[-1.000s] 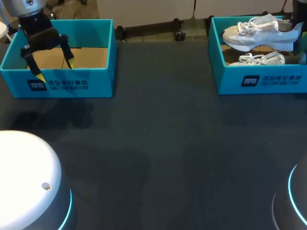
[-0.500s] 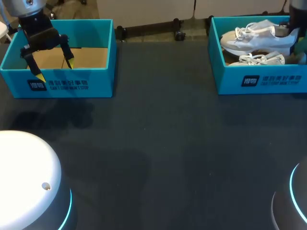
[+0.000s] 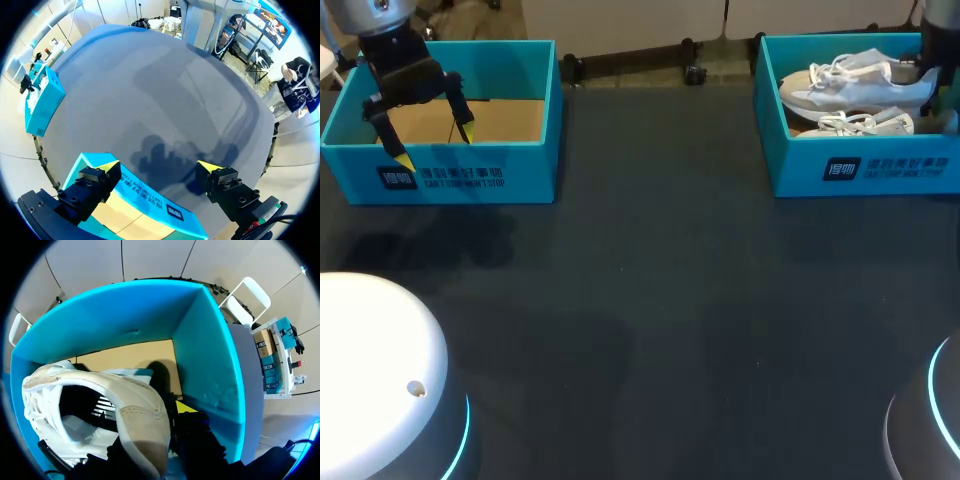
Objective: Take the shoe out of the shoebox, open the shoe tongue, remove and reinsert the insole, then place the shoe into the shoebox
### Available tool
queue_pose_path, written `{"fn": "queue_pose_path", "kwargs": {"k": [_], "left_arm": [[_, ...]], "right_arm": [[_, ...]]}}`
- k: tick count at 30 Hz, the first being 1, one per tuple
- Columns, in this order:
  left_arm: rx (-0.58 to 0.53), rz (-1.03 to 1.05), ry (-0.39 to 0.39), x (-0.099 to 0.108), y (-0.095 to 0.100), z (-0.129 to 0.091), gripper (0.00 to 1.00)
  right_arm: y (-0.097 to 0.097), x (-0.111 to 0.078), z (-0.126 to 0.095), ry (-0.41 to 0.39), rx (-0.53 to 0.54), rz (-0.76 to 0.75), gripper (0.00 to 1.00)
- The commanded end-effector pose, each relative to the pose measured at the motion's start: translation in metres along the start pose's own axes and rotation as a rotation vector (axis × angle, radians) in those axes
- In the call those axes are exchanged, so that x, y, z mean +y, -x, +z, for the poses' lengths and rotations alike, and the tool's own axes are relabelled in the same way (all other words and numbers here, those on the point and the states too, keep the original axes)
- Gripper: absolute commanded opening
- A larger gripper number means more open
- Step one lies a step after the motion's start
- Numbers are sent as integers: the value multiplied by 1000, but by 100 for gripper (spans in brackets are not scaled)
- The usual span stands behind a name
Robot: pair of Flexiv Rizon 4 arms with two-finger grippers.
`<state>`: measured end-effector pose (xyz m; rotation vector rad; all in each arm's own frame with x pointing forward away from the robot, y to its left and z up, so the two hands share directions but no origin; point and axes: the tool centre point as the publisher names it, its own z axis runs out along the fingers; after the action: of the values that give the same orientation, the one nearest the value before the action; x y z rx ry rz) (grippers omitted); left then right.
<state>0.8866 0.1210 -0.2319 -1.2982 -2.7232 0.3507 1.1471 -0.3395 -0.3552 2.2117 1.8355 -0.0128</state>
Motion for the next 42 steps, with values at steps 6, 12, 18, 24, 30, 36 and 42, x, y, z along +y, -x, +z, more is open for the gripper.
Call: {"fn": "queue_pose_path", "kwargs": {"k": [6,12,18,24,30,36,42], "left_arm": [[3,0,2,0,0,0,100],[3,0,2,0,0,0,100],[3,0,2,0,0,0,100],[3,0,2,0,0,0,100],[3,0,2,0,0,0,100],[3,0,2,0,0,0,100],[3,0,2,0,0,0,100]], "right_arm": [[-2,5,13,-23,6,5,0],[-5,5,17,-32,17,3,0],[-9,5,20,-41,29,-4,0],[-10,6,26,-55,41,-8,0],[-12,6,28,-58,39,-6,0],[-12,6,31,-69,41,-4,4],[-14,6,34,-77,46,-6,22]]}}
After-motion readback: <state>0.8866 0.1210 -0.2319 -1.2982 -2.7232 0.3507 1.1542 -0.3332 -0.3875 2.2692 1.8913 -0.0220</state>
